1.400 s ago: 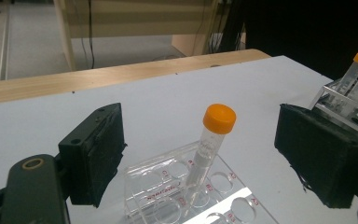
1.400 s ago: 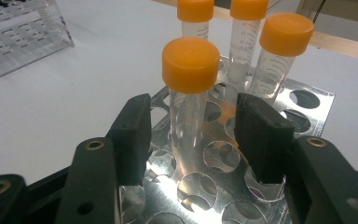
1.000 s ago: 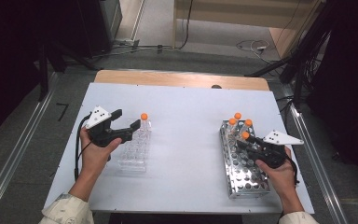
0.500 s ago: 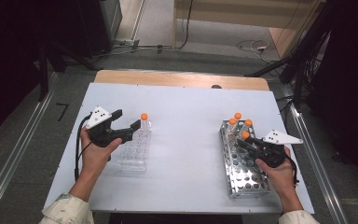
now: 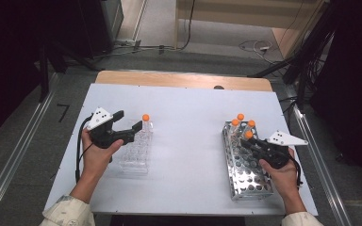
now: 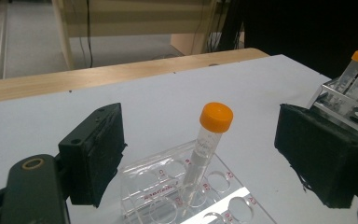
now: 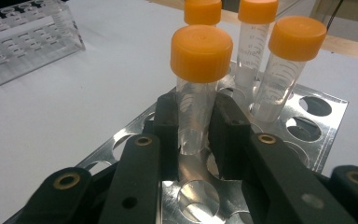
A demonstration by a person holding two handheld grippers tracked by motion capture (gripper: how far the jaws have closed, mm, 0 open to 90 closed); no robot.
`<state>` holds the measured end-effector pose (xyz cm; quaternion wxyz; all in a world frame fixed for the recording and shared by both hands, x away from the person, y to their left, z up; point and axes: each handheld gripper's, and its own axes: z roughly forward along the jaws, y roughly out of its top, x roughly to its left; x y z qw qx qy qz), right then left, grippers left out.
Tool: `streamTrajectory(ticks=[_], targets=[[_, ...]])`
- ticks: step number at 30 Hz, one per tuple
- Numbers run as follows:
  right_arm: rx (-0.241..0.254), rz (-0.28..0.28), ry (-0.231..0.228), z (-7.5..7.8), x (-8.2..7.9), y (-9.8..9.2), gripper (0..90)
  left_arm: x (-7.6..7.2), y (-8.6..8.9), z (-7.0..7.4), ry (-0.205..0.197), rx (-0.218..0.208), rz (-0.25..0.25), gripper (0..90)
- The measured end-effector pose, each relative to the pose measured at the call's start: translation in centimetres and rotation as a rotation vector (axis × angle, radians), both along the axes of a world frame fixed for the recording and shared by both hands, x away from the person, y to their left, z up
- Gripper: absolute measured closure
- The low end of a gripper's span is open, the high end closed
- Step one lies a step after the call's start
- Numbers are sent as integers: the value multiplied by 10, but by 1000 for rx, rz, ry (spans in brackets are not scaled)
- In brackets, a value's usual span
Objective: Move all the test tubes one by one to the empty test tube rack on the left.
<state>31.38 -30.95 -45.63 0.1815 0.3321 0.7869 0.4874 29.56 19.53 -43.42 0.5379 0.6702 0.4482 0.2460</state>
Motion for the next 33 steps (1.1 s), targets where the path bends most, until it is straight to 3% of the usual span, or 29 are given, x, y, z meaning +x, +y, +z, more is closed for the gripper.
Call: streamTrajectory(ticks=[19, 33], targets=[[26, -5, -36, 15, -4, 1, 722, 0, 0, 0, 0, -6, -1, 160], [64, -31, -83, 34, -14, -6, 724, -1, 2, 2, -7, -17, 5, 161]])
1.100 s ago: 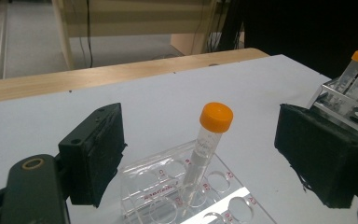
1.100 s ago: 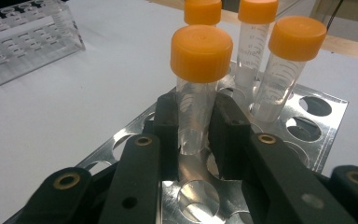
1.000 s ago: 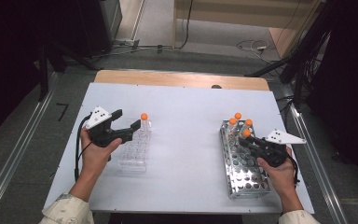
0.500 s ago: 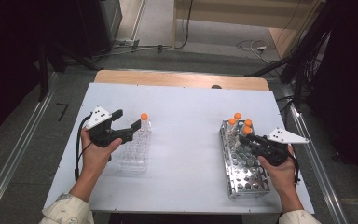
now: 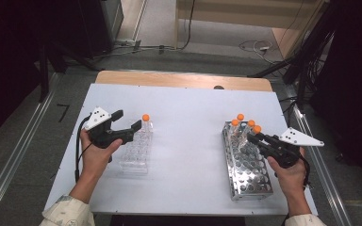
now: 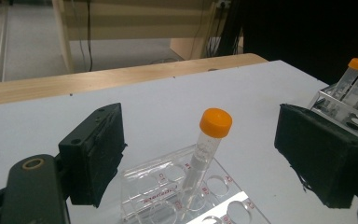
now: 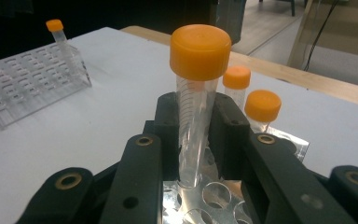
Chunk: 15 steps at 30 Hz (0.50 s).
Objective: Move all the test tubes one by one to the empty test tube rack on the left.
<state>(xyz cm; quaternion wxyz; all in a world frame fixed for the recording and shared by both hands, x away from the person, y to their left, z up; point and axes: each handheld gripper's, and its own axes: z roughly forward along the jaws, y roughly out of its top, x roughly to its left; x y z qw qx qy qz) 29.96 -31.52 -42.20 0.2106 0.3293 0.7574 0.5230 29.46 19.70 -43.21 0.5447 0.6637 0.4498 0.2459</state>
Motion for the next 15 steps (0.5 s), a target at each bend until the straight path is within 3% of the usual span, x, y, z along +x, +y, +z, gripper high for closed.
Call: streamTrajectory(ticks=[15], targets=[[37, 30, -27, 19, -14, 10, 724, -1, -1, 2, -10, -5, -1, 161]])
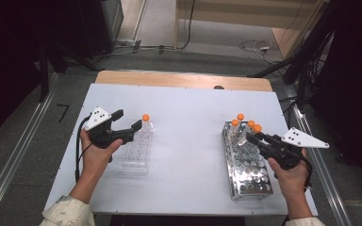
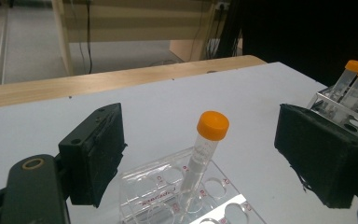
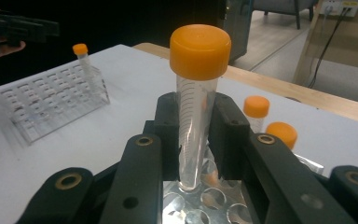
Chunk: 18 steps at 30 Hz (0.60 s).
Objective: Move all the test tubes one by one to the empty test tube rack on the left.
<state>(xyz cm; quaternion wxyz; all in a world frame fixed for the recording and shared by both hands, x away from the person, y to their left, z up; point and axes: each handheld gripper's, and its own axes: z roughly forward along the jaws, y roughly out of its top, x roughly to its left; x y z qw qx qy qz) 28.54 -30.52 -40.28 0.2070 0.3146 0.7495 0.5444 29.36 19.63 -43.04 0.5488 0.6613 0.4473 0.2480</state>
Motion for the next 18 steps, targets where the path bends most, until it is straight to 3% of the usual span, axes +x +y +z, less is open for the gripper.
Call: streamTrajectory(ticks=[18], targets=[[-20, 100, 26, 5, -8, 43, 724, -5, -3, 7, -22, -8, -9, 149]])
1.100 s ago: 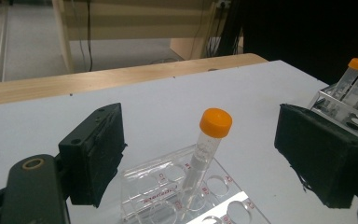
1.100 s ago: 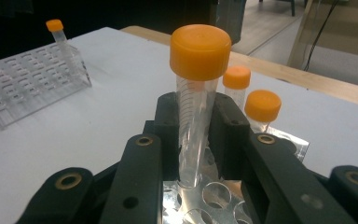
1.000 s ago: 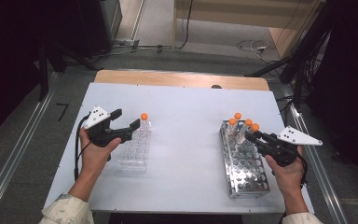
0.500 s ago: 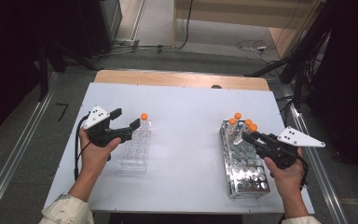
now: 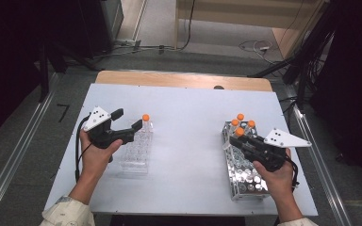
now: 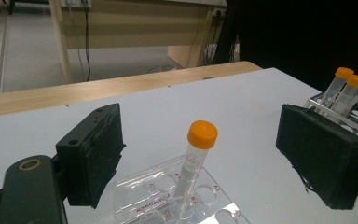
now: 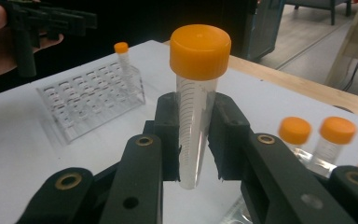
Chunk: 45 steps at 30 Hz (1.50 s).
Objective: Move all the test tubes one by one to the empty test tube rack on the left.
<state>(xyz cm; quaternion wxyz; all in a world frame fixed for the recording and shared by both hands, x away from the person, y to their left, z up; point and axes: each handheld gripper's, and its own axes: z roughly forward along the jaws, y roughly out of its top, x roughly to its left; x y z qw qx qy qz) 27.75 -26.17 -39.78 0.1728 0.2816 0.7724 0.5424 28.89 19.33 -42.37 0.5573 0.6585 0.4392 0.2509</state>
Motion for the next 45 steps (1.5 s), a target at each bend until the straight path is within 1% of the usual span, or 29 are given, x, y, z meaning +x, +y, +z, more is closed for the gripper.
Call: streamTrajectory(ticks=[6, 12, 14, 22, 30, 34, 37, 45], targets=[[-15, 37, 12, -2, 1, 18, 724, -1, -2, 1, 0, 2, -5, 149], [-25, 61, 21, -5, 1, 30, 724, -2, -5, 1, -1, 6, -15, 150], [-27, 65, 27, -5, 2, 33, 724, -3, -6, 1, -3, 6, -18, 150], [-27, 99, 25, -3, 2, 50, 724, -5, -11, 2, -6, 4, -34, 150], [-37, 114, 38, -3, 3, 65, 724, -7, -16, 4, -14, 4, -54, 150], [-41, 123, 42, -3, 3, 70, 724, -8, -19, 4, -13, 12, -60, 149], [-46, 129, 44, -4, 4, 73, 724, -8, -22, 4, -15, 12, -73, 149], [-62, 142, 59, -7, 5, 86, 724, -12, -36, 3, -10, 34, -124, 149]])
